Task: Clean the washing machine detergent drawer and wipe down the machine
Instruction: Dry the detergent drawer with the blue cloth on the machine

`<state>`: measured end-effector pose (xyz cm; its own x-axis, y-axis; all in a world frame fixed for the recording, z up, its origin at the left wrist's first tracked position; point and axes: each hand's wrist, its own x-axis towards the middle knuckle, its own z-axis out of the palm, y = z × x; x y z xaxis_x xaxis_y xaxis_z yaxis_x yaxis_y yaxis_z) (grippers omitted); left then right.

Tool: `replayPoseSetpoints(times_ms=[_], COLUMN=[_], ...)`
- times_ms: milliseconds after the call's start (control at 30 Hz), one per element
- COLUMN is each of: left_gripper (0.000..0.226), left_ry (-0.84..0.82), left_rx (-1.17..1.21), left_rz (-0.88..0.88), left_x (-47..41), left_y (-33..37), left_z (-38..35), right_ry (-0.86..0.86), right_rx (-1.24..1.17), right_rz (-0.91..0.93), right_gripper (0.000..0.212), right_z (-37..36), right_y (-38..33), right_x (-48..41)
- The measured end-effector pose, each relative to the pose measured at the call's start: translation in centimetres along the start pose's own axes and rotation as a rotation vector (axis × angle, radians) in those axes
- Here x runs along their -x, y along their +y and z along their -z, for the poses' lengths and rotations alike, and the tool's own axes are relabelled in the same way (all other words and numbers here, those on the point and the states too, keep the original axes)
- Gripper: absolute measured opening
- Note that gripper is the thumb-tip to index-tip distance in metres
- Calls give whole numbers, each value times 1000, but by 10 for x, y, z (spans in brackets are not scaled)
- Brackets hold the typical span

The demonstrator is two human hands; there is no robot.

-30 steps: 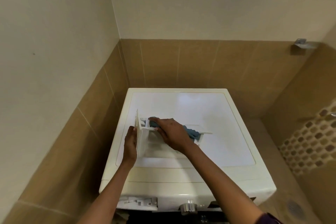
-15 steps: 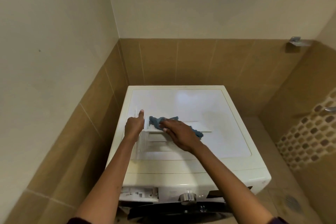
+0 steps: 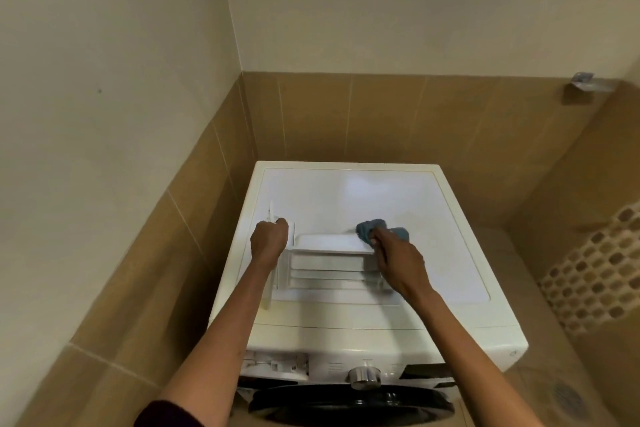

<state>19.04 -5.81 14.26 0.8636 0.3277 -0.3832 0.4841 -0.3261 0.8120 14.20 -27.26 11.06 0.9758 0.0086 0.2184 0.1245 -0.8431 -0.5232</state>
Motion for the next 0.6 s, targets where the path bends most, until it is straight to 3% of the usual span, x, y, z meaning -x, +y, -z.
replayPoseSetpoints(times_ms=[200,333,433,600], left_gripper=[32,40,36,29], left_ry=[14,78,119,127], left_rx=[-37,-16,-6,18], left_rz=[-7,-8,-112,-286], left_x=[2,2,5,21], left_y=[1,-3,-8,-24], left_z=[1,11,16,15], right_ry=[-219,-242,-211,-29], right_rx=[-116,-135,-158,-106], right_rz=[238,318,281,55], right_gripper=[14,11,12,17], right_z=[-30,-43,-39,-27], right_y=[-61,-89,-74,-31], right_x=[-18,-28,-34,-30])
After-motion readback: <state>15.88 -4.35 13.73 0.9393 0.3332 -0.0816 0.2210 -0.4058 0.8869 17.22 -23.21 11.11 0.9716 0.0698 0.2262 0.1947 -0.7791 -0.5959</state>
